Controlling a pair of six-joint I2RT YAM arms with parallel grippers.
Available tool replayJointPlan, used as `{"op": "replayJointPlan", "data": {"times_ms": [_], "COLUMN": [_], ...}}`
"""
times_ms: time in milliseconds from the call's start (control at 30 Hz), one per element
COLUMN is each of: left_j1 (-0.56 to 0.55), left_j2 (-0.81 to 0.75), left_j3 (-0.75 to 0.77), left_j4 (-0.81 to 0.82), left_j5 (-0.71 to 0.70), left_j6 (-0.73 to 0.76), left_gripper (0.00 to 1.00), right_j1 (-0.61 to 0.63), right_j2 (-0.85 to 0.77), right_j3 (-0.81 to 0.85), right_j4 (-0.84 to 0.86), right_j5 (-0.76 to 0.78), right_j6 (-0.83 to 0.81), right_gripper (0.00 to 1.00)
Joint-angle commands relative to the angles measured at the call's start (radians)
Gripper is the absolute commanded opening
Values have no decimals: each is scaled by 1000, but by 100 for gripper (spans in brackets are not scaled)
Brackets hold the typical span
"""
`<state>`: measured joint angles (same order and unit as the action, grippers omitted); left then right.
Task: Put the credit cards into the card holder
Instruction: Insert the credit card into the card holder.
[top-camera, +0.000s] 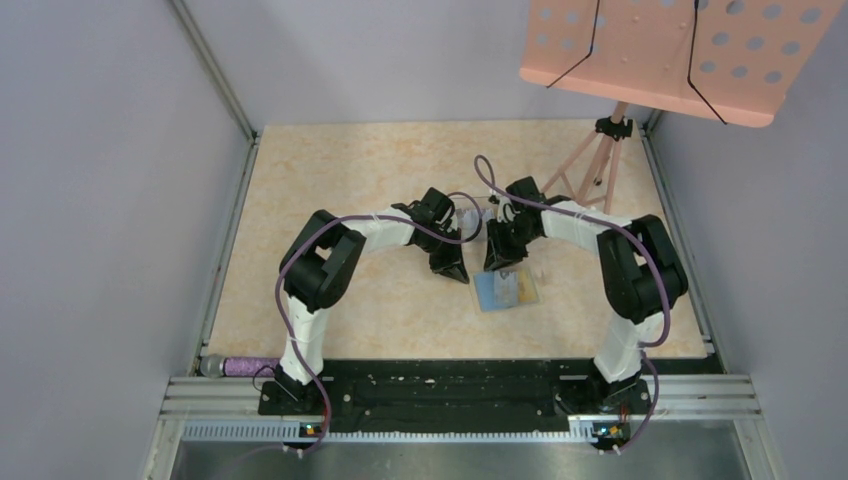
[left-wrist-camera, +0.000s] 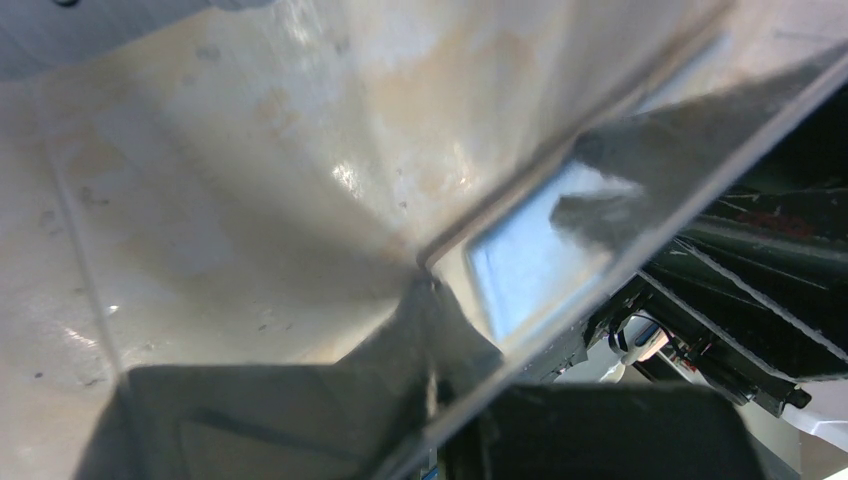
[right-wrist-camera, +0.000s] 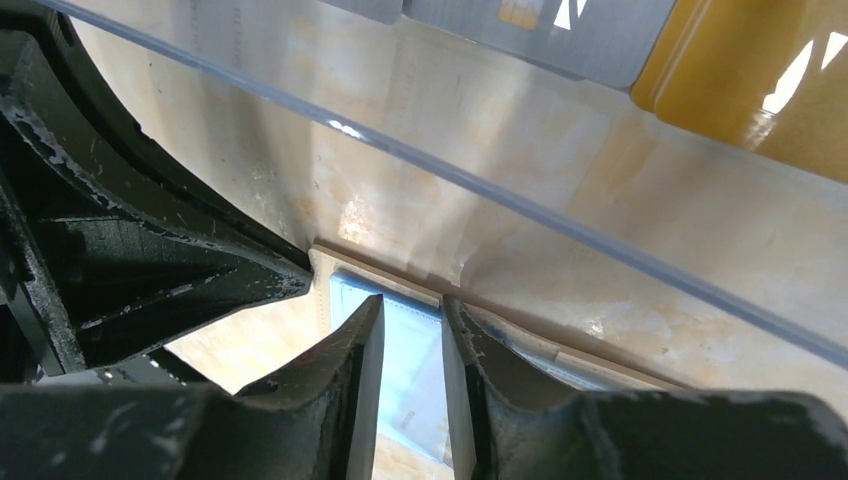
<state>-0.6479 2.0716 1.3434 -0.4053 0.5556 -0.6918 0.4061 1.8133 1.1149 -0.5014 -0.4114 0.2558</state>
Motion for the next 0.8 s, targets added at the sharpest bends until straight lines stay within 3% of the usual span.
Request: {"op": "replayJointPlan", "data": {"times_ms": [0, 400, 767], "left_j1": [-5, -5, -6], "left_j2": [8, 10, 11], "left_j3": [28, 23, 22], "left_j4": [-5, -3, -1], "left_j5": [-15, -11, -12], "left_j6": [16, 17, 16], "left_gripper": [0, 0, 0], "right_j1": [17, 15, 16], "right_j2": [-80, -84, -76], "right_j3": [65, 21, -39], "right_j4": [-32, -40, -37], "right_j5": [40, 70, 45], "right_j6": [-6, -1, -8], "right_gripper": [32, 36, 19]}}
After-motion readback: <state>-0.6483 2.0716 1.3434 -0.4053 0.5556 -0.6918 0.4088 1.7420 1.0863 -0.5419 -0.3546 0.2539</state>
